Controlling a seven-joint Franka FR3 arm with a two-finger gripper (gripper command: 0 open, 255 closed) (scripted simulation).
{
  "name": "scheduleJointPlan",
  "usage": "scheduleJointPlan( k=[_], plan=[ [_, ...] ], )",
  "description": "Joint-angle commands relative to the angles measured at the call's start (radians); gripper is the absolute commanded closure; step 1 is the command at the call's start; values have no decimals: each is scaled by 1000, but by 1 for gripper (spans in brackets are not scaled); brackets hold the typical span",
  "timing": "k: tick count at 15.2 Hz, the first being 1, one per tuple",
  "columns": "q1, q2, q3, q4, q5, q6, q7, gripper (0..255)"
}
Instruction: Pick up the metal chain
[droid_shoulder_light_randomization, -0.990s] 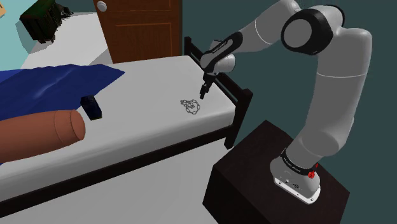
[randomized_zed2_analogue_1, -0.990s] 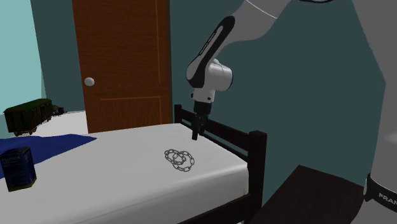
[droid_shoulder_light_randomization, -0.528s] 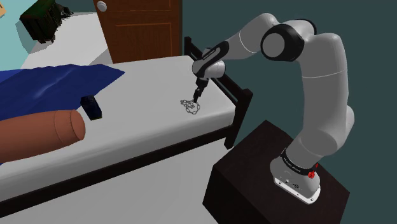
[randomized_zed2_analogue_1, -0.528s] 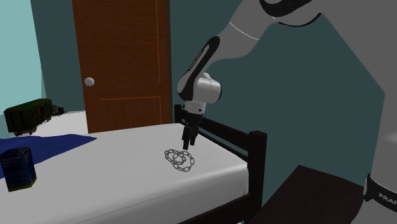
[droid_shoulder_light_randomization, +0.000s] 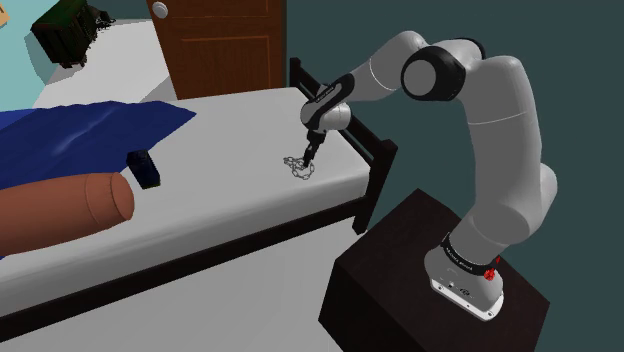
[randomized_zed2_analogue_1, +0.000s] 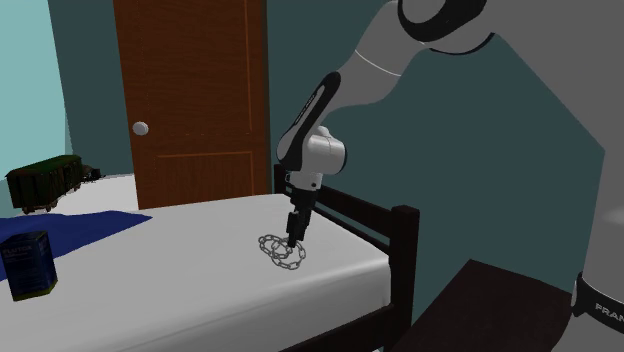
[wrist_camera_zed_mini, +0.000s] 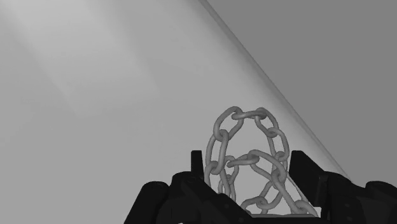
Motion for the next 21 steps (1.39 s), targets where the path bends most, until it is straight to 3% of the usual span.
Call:
scheduleJointPlan(
  k=[1, 9, 21],
  plan=[
    [0, 2, 0, 0, 0, 2, 0, 255],
    [0, 3, 1, 0, 1, 2, 0, 255],
    [15, -122, -23, -23, -31, -98, 40, 255]
  ],
)
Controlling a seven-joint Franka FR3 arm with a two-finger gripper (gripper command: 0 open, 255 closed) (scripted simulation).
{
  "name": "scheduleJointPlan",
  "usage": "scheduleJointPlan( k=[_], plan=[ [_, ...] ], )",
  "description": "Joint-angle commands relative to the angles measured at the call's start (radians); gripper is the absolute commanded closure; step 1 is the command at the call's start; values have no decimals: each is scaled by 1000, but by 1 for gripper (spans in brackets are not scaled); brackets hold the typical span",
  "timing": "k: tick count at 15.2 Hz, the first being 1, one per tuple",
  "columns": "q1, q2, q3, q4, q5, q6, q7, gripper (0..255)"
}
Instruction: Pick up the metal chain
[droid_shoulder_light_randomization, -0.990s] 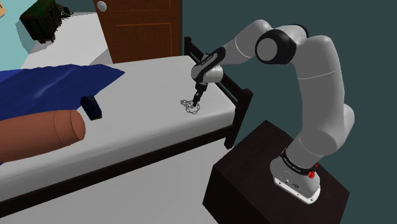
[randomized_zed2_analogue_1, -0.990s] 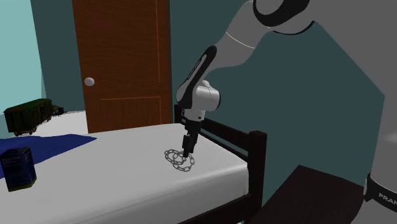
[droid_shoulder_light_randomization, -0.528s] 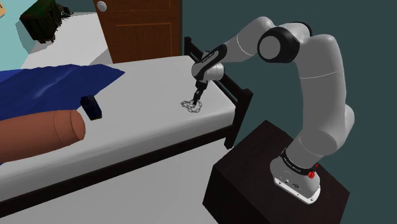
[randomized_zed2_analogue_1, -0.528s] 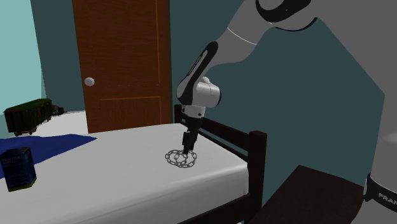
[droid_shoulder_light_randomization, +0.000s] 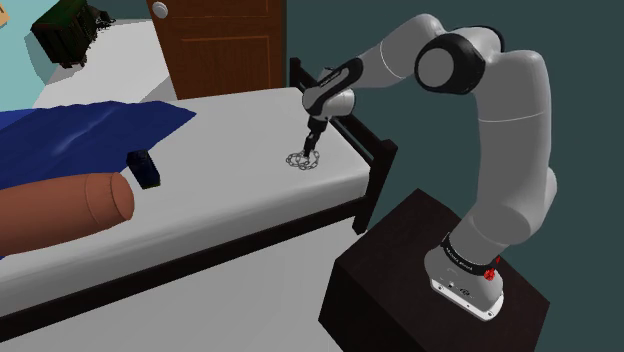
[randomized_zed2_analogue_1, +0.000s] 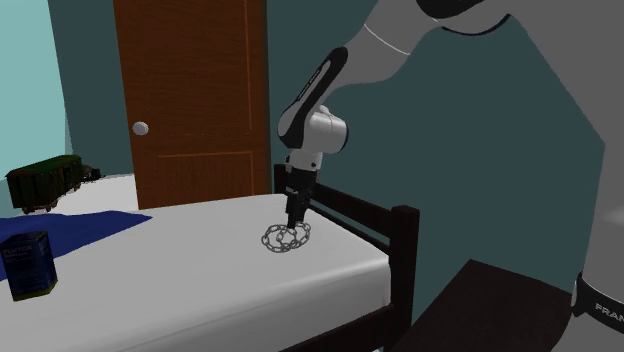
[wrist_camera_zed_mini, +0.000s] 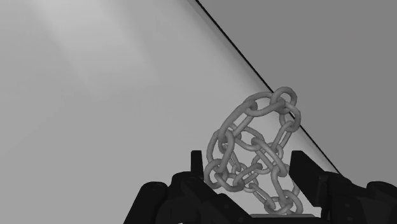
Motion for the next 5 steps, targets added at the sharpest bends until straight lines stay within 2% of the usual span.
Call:
scheduleJointPlan(
  k=[1, 5],
  plan=[
    [2, -20, -4, -3, -5, -16, 6, 255],
    [4, -40, -7, -4, -11, -36, 13, 255]
  ],
)
